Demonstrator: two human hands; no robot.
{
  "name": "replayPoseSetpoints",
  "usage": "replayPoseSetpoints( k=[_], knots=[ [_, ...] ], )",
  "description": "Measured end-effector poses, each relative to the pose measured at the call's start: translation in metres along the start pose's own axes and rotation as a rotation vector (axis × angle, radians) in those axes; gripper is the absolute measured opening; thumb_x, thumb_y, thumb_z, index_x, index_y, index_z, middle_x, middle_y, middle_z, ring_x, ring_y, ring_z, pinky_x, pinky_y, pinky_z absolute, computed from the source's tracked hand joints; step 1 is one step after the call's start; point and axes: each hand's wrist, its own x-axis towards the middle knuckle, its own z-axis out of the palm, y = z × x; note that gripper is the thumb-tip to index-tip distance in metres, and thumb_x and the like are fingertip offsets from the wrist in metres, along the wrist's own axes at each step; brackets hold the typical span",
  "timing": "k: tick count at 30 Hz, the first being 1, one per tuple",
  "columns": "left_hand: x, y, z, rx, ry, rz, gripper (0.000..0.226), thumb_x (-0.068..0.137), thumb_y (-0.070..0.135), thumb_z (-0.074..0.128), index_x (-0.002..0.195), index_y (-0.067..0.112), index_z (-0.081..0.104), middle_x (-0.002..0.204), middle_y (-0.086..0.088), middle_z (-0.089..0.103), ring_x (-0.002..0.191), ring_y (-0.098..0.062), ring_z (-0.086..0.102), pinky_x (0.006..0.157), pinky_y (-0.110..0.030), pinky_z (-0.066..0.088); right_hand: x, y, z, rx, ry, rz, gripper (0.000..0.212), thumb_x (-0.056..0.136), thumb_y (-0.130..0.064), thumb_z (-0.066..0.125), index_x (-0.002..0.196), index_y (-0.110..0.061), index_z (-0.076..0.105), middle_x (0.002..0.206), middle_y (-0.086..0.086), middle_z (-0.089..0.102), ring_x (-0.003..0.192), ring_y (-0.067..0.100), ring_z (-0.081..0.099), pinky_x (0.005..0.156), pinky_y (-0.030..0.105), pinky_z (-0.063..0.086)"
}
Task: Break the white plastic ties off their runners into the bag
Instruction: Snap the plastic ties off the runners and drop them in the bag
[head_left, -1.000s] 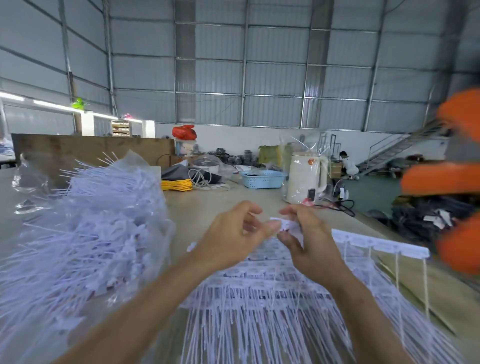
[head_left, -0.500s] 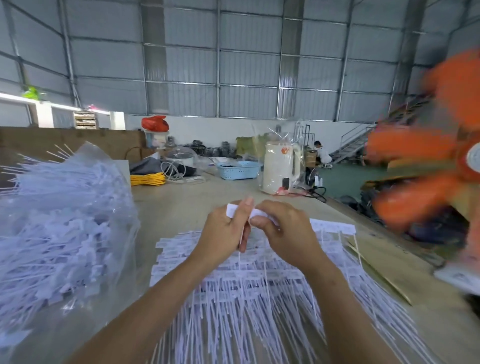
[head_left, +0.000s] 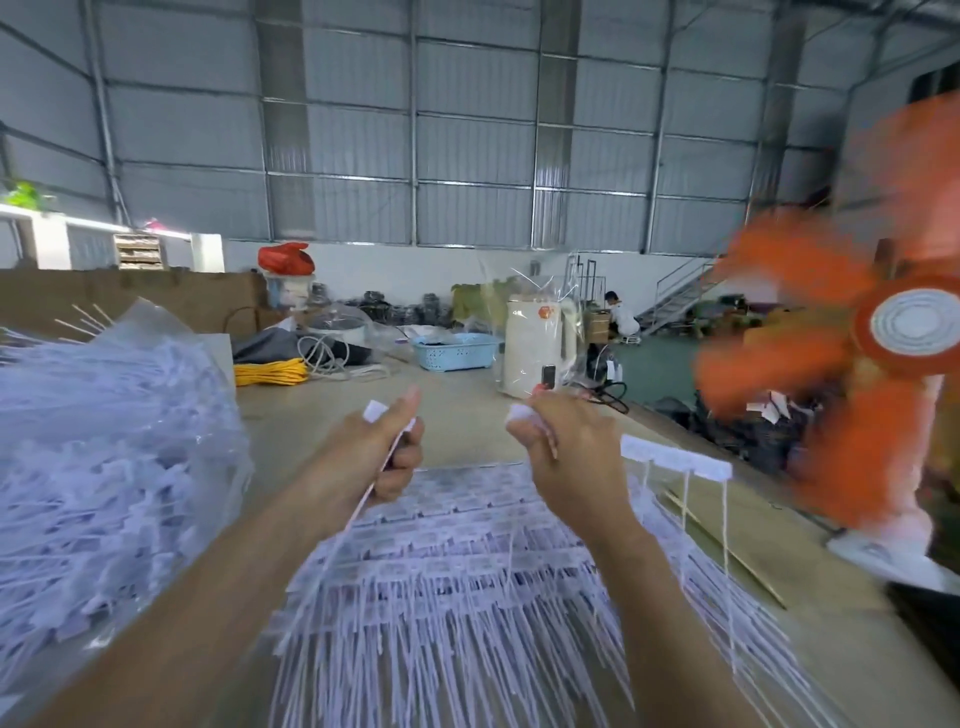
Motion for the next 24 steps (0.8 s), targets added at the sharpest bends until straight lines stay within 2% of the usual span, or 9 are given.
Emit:
replayPoseSetpoints(
  k=[2, 4, 6, 10, 13, 16, 18, 21, 24],
  knots=[
    [0.006, -0.025, -0.005, -0.050, 0.107, -0.012, 0.040, 0.096, 0.043, 0.043, 0.068, 0.014, 0.042, 0.044, 0.007, 0.035, 0.032, -0.005, 0.024, 0.032, -0.013, 0.021, -0.003, -0.021, 0.010, 0.006, -0.020, -0.096, 0.039, 0.089, -0.045, 0.048, 0.091, -0.009, 0.063, 0.081, -0.001, 0.063, 0.071, 0.013, 0.049, 0.070, 0.036, 0.039],
    [0.007, -0.051, -0.006, -0.113, 0.161, -0.046, 0.034, 0.098, 0.037, 0.043, 0.075, 0.012, 0.047, 0.043, 0.006, 0.038, 0.031, -0.006, 0.028, 0.033, -0.012, 0.023, -0.006, -0.032, 0.016, -0.011, -0.066, -0.193, 0.033, 0.090, -0.038, 0.044, 0.091, -0.010, 0.062, 0.084, 0.001, 0.065, 0.073, 0.019, 0.055, 0.070, 0.041, 0.044],
    [0.007, -0.066, -0.005, -0.127, 0.197, -0.051, 0.031, 0.099, 0.032, 0.045, 0.077, 0.011, 0.051, 0.043, 0.005, 0.043, 0.031, -0.008, 0.031, 0.033, -0.013, 0.026, -0.005, -0.032, 0.016, -0.046, -0.054, -0.251, 0.025, 0.091, -0.031, 0.050, 0.088, -0.010, 0.062, 0.084, 0.001, 0.065, 0.074, 0.024, 0.059, 0.069, 0.046, 0.047],
    [0.006, -0.075, -0.002, -0.094, 0.221, -0.020, 0.030, 0.099, 0.023, 0.047, 0.074, 0.007, 0.051, 0.046, 0.001, 0.045, 0.034, -0.011, 0.034, 0.035, -0.017, 0.028, 0.002, -0.029, 0.007, -0.096, 0.031, -0.229, 0.016, 0.087, -0.023, 0.058, 0.086, -0.010, 0.065, 0.081, 0.001, 0.066, 0.074, 0.025, 0.061, 0.071, 0.045, 0.045],
    [0.006, -0.080, 0.001, -0.086, 0.219, -0.078, 0.033, 0.098, 0.021, 0.049, 0.070, 0.003, 0.051, 0.050, -0.005, 0.047, 0.037, -0.013, 0.038, 0.037, -0.019, 0.032, 0.021, -0.028, -0.008, -0.200, 0.049, -0.203, 0.012, 0.089, -0.021, 0.057, 0.090, -0.012, 0.065, 0.079, 0.000, 0.063, 0.077, 0.025, 0.060, 0.070, 0.035, 0.031],
    [0.003, -0.079, 0.003, -0.066, 0.228, -0.096, 0.034, 0.098, 0.021, 0.050, 0.070, 0.002, 0.052, 0.053, -0.008, 0.049, 0.036, -0.013, 0.042, 0.038, -0.020, 0.036, 0.046, -0.033, -0.026, -0.310, -0.025, -0.191, 0.017, 0.095, -0.025, 0.052, 0.104, -0.017, 0.063, 0.088, -0.003, 0.061, 0.090, 0.024, 0.057, 0.073, 0.032, 0.022],
    [0.003, -0.078, 0.003, -0.057, 0.238, -0.095, 0.033, 0.098, 0.021, 0.050, 0.071, 0.002, 0.052, 0.056, -0.011, 0.051, 0.036, -0.013, 0.045, 0.039, -0.019, 0.039, 0.063, -0.043, -0.041, -0.348, -0.073, -0.210, 0.021, 0.095, -0.029, 0.050, 0.109, -0.018, 0.061, 0.095, -0.001, 0.064, 0.095, 0.026, 0.058, 0.075, 0.034, 0.028],
    [0.003, -0.077, 0.002, -0.083, 0.244, -0.093, 0.032, 0.098, 0.021, 0.049, 0.074, 0.001, 0.054, 0.058, -0.011, 0.054, 0.035, -0.012, 0.047, 0.038, -0.019, 0.040, 0.081, -0.061, -0.051, -0.319, -0.271, -0.202, 0.027, 0.094, -0.036, 0.050, 0.114, -0.020, 0.060, 0.103, 0.002, 0.066, 0.097, 0.027, 0.058, 0.078, 0.035, 0.041],
    [0.002, -0.072, -0.002, -0.138, 0.246, -0.088, 0.035, 0.098, 0.029, 0.048, 0.077, 0.003, 0.057, 0.050, -0.003, 0.054, 0.034, -0.012, 0.044, 0.034, -0.018, 0.032, 0.079, -0.074, -0.024, -0.122, -0.741, -0.118, 0.018, 0.095, -0.032, 0.051, 0.088, -0.018, 0.060, 0.083, -0.014, 0.054, 0.081, 0.012, 0.050, 0.064, 0.023, 0.035]
  ],
)
